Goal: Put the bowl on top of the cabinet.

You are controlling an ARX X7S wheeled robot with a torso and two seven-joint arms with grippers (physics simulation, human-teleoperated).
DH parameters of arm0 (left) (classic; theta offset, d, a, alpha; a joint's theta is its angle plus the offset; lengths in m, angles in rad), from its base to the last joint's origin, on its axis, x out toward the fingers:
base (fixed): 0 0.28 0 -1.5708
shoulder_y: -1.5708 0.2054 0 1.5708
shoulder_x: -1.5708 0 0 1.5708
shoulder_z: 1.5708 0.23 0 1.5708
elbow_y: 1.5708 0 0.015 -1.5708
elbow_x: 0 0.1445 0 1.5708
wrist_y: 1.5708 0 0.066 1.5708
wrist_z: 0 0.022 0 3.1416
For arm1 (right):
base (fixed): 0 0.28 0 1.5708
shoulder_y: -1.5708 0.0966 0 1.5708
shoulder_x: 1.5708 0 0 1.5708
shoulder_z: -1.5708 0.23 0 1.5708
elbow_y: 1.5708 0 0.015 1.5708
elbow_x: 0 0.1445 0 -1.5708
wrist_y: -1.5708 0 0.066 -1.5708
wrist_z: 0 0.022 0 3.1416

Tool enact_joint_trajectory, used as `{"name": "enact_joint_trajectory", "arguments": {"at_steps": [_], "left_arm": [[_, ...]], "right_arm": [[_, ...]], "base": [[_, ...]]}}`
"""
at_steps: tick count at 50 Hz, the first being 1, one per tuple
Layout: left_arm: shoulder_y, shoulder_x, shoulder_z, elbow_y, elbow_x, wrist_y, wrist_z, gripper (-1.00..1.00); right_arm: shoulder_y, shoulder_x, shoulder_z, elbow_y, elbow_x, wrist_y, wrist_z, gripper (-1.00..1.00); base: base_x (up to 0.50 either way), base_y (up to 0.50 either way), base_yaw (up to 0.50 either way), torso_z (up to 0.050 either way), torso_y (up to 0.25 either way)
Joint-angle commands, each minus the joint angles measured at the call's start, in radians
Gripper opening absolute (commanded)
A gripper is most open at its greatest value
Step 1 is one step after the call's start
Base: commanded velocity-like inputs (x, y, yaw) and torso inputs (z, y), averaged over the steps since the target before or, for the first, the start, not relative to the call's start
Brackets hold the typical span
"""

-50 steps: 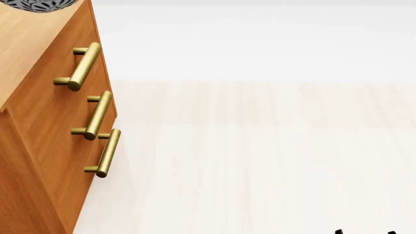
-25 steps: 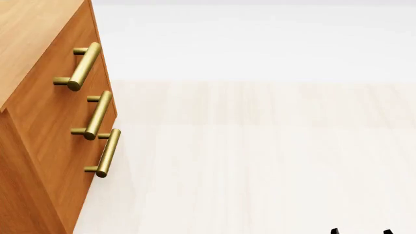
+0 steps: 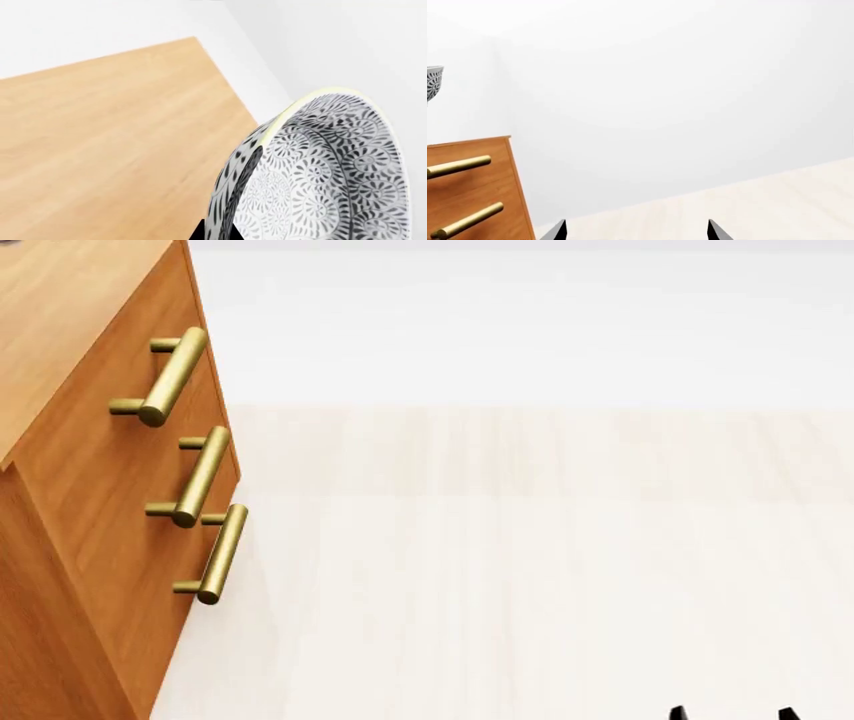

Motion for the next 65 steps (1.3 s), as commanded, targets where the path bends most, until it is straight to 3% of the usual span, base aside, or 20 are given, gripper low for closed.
{"name": "enact_joint_trajectory", "arguments": {"at_steps": [1, 65], "left_arm": [[0.01, -0.024, -0.015, -0.008, 0.003, 0.024, 0.002, -1.0], [0.161, -0.101, -0.073, -0.008, 0.005, 0.059, 0.03, -1.0]], "right_arm": [[0.013, -0.005, -0.004, 0.011, -0.011, 0.012, 0.0, 1.0], [0.036, -0.021, 0.001, 0.035, -0.037, 0.043, 0.009, 1.0]], "base": [[0.0, 0.0, 0.0, 0.0, 0.0], [0.0, 0.0, 0.0, 0.0, 0.0]]}}
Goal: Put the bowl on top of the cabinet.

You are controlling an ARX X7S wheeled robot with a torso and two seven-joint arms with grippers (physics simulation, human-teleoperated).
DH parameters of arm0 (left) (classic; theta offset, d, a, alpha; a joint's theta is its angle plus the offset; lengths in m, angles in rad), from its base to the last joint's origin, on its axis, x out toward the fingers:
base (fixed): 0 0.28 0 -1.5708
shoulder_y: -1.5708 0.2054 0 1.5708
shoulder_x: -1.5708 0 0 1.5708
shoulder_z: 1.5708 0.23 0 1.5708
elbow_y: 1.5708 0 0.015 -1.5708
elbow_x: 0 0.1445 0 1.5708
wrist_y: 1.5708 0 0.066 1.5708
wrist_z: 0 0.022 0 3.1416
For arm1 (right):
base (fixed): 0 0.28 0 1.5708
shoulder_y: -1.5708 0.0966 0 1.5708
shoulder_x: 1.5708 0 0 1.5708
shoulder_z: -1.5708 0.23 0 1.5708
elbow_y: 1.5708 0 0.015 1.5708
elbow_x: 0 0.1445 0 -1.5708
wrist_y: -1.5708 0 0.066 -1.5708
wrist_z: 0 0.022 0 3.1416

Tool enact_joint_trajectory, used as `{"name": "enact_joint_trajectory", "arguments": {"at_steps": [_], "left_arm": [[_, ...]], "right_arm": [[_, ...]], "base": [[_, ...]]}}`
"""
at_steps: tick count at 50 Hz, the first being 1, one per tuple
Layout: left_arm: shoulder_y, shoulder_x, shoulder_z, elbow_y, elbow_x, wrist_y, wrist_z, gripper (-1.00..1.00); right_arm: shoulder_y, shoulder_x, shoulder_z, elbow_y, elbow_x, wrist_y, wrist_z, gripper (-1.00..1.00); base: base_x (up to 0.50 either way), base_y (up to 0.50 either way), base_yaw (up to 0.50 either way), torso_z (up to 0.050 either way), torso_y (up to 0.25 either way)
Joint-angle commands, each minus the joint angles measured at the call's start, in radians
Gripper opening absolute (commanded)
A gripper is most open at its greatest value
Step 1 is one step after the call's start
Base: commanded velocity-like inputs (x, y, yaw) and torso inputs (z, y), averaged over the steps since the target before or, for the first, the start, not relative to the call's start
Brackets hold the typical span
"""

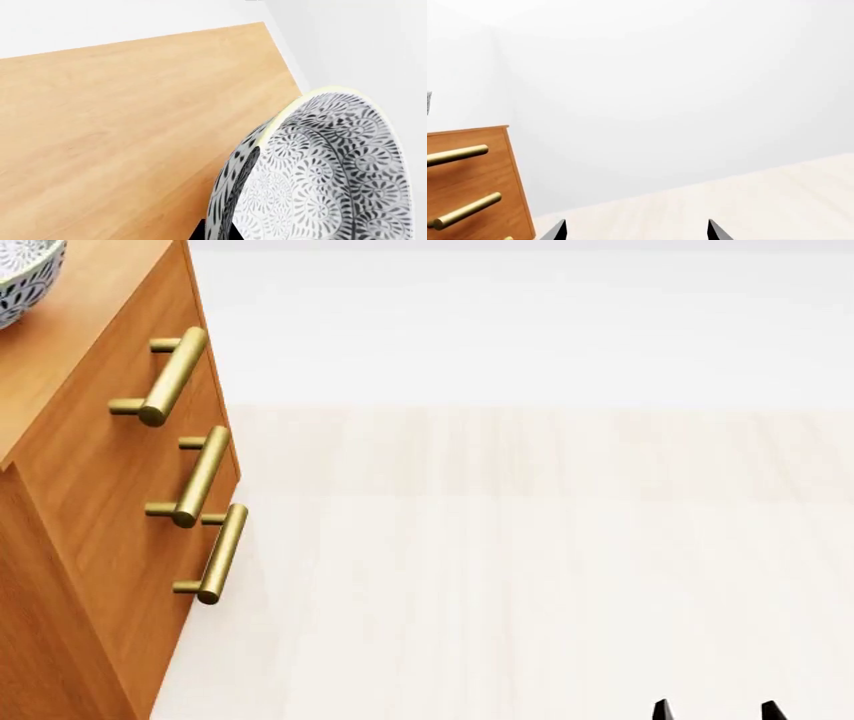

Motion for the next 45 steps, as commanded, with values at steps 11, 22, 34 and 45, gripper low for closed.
{"name": "enact_joint_trajectory", "arguments": {"at_steps": [11, 22, 34, 45], "left_arm": [[0.018, -0.006, -0.007, -0.006, 0.005, 0.015, 0.006, 1.0], [0.007, -0.008, 0.006, -0.006, 0.004, 0.011, 0.002, 1.0], [-0.032, -0.006, 0.016, -0.006, 0.009, -0.002, -0.018, 1.0], [-0.078, -0.012, 0.024, -0.006, 0.017, -0.023, -0.032, 1.0]], "right_arm": [[0.002, -0.004, 0.005, 0.006, -0.005, 0.004, 0.001, 1.0], [-0.001, -0.004, 0.007, 0.001, -0.004, 0.006, -0.001, 1.0], [-0.021, 0.002, 0.014, -0.021, 0.006, -0.003, -0.013, 1.0], [-0.075, 0.016, 0.026, -0.09, 0.006, -0.036, -0.018, 1.0]], "base": [[0.0, 0.0, 0.0, 0.0, 0.0], [0.0, 0.0, 0.0, 0.0, 0.0], [0.0, 0.0, 0.0, 0.0, 0.0], [0.0, 0.0, 0.0, 0.0, 0.0]]}}
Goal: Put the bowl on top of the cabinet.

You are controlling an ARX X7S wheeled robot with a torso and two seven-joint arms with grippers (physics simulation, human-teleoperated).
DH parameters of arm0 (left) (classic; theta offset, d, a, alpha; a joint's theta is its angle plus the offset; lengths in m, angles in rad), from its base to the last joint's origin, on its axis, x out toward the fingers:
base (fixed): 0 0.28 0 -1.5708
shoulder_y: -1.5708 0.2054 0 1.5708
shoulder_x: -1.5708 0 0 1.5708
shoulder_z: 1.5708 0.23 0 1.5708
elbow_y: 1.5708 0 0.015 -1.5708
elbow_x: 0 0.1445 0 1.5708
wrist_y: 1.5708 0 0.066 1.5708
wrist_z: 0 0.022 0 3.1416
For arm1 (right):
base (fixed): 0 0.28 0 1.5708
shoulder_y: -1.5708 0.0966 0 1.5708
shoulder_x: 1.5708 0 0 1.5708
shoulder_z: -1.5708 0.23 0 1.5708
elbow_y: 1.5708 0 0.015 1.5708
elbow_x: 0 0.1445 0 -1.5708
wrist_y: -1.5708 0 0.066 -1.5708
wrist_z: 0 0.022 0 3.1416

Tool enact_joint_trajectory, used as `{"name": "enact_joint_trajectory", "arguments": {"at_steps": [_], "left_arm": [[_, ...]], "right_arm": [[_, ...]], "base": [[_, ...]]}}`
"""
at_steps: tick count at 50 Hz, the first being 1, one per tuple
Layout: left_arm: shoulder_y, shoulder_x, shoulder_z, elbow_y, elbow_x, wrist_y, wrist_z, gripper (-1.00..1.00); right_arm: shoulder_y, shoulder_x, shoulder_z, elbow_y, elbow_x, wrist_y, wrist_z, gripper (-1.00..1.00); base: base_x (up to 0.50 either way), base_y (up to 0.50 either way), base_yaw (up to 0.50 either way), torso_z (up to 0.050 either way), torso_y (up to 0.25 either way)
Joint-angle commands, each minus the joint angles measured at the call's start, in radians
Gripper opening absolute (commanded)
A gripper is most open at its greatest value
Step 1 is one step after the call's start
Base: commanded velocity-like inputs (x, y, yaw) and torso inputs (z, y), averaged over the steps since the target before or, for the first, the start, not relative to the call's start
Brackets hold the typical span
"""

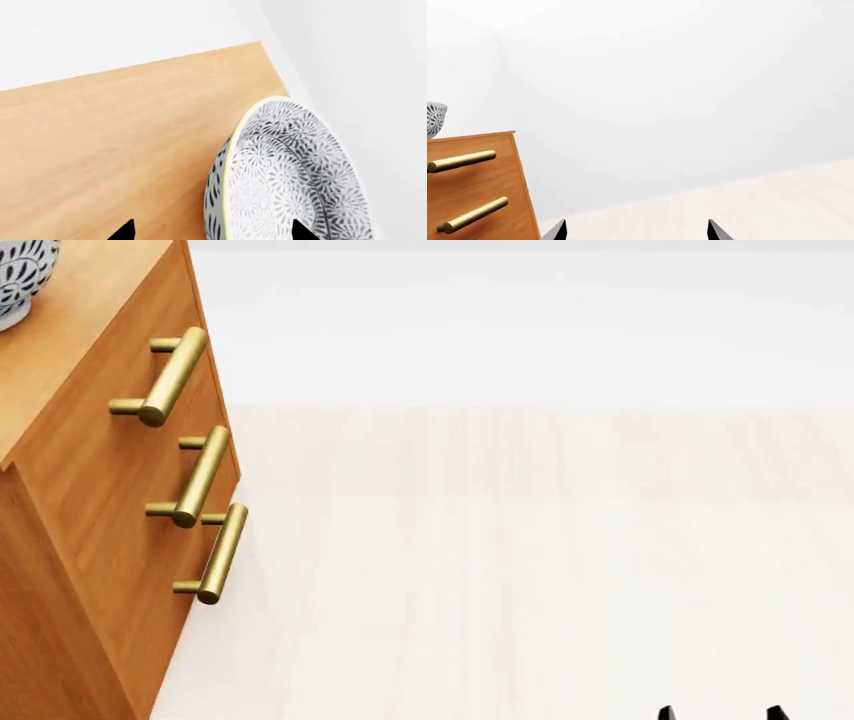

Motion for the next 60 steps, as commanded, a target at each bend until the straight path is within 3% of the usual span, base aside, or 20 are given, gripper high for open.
{"name": "enact_joint_trajectory", "arguments": {"at_steps": [1, 18, 29, 38, 44, 53, 60], "left_arm": [[-0.041, -0.004, 0.009, 0.0, 0.008, -0.018, -0.015, 1.0], [-0.092, 0.0, 0.043, 0.018, 0.069, -0.054, -0.047, 1.0], [-0.242, -0.115, 0.081, 0.428, 0.177, 0.148, -0.152, 1.0], [-0.34, -0.158, 0.07, 0.623, 0.271, 0.198, -0.196, 1.0], [-0.346, -0.246, -0.11, 0.808, 0.444, 0.219, -0.316, 1.0], [-0.338, -0.284, -0.289, 0.873, 0.61, 0.112, -0.441, 1.0], [-0.344, -0.282, -0.447, 0.892, 0.793, -0.074, -0.583, 1.0]], "right_arm": [[-0.048, 0.01, 0.011, -0.058, -0.005, -0.03, -0.003, 1.0], [-0.155, 0.023, 0.023, -0.181, -0.074, -0.103, -0.002, 1.0], [-0.22, 0.026, 0.038, -0.238, -0.095, -0.154, -0.018, 1.0], [-0.256, 0.02, 0.042, -0.272, -0.138, -0.178, -0.022, 1.0], [-0.274, 0.014, 0.042, -0.286, -0.163, -0.192, -0.033, 1.0], [-0.291, 0.004, 0.045, -0.302, -0.198, -0.199, -0.037, 1.0], [-0.291, 0.0, 0.047, -0.305, -0.204, -0.196, -0.043, 1.0]], "base": [[0.0, 0.0, 0.0, 0.0, 0.0], [0.0, 0.0, 0.0, 0.0, 0.0], [0.0, 0.0, 0.0, 0.0, 0.0], [0.0, 0.0, 0.0, 0.0, 0.0], [0.0, 0.0, 0.0, 0.0, 0.0], [0.0, 0.0, 0.0, 0.0, 0.0], [0.0, 0.0, 0.0, 0.0, 0.0]]}}
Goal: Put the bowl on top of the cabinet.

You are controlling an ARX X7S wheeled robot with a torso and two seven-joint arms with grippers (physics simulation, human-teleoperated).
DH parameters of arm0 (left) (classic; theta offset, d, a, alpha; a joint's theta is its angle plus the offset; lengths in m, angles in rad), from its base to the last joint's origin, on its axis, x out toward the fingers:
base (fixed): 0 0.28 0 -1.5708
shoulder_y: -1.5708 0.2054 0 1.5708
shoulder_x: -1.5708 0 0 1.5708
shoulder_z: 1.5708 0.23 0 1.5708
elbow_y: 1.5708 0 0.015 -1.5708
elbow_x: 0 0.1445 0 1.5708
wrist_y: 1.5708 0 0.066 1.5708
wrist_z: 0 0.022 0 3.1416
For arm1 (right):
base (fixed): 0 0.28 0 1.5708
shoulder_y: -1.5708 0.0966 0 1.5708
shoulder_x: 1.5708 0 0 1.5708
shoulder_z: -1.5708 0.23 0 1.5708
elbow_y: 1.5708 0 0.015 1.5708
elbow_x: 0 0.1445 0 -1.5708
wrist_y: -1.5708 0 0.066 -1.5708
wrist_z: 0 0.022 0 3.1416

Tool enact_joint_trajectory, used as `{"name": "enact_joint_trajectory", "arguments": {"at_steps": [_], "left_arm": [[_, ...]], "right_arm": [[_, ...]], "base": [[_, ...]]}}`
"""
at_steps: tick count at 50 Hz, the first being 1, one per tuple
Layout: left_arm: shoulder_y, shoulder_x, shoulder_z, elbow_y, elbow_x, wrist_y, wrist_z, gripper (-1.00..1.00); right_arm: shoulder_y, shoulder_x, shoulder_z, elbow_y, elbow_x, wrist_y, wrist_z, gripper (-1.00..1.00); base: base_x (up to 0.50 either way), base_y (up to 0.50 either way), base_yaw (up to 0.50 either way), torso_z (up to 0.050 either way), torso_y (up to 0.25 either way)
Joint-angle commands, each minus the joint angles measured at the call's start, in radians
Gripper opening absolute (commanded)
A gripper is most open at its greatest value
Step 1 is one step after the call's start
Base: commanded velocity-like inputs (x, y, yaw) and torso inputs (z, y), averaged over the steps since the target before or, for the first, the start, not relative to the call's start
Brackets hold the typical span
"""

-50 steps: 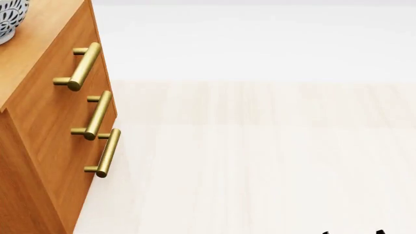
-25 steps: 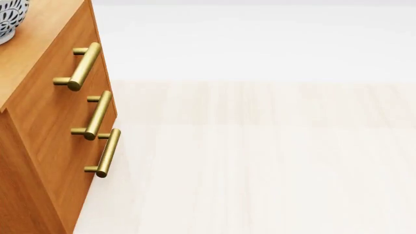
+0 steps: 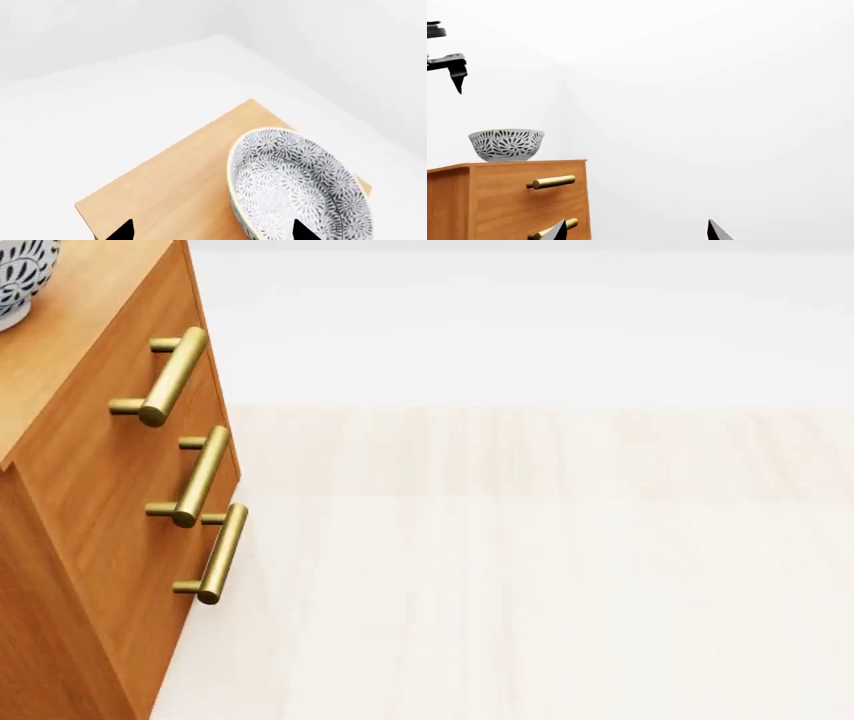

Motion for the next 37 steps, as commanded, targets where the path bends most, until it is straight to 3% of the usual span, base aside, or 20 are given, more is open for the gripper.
{"name": "enact_joint_trajectory", "arguments": {"at_steps": [1, 3, 11, 17, 26, 37], "left_arm": [[-0.016, -0.021, -0.25, 0.087, 0.273, -0.225, -0.203, 1.0], [-0.016, -0.006, -0.303, 0.079, 0.347, -0.315, -0.28, 1.0], [-0.006, 0.014, -0.39, 0.093, 0.404, -0.402, -0.279, 1.0], [-0.014, 0.052, -0.478, 0.101, 0.507, -0.547, -0.323, 1.0], [-0.013, 0.078, -0.548, 0.13, 0.529, -0.622, -0.348, 1.0], [-0.018, 0.165, -0.699, 0.105, 0.66, -0.809, -0.351, 1.0]], "right_arm": [[-0.01, -0.012, 0.002, -0.014, -0.037, -0.001, -0.005, 1.0], [-0.01, -0.013, 0.002, -0.015, -0.04, 0.002, -0.004, 1.0], [-0.014, -0.018, 0.005, -0.02, -0.056, 0.003, -0.006, 1.0], [-0.014, -0.021, 0.007, -0.022, -0.06, 0.007, -0.009, 1.0], [-0.025, -0.025, 0.013, -0.028, -0.066, 0.001, -0.016, 1.0], [-0.029, -0.027, 0.017, -0.033, -0.063, 0.001, -0.025, 1.0]], "base": [[0.0, 0.0, 0.0, 0.0, 0.0], [0.0, 0.0, 0.0, 0.0, 0.0], [0.0, 0.0, 0.0, 0.0, 0.0], [0.0, 0.0, 0.0, 0.0, 0.0], [0.0, 0.0, 0.0, 0.0, 0.0], [0.0, 0.0, 0.0, 0.0, 0.0]]}}
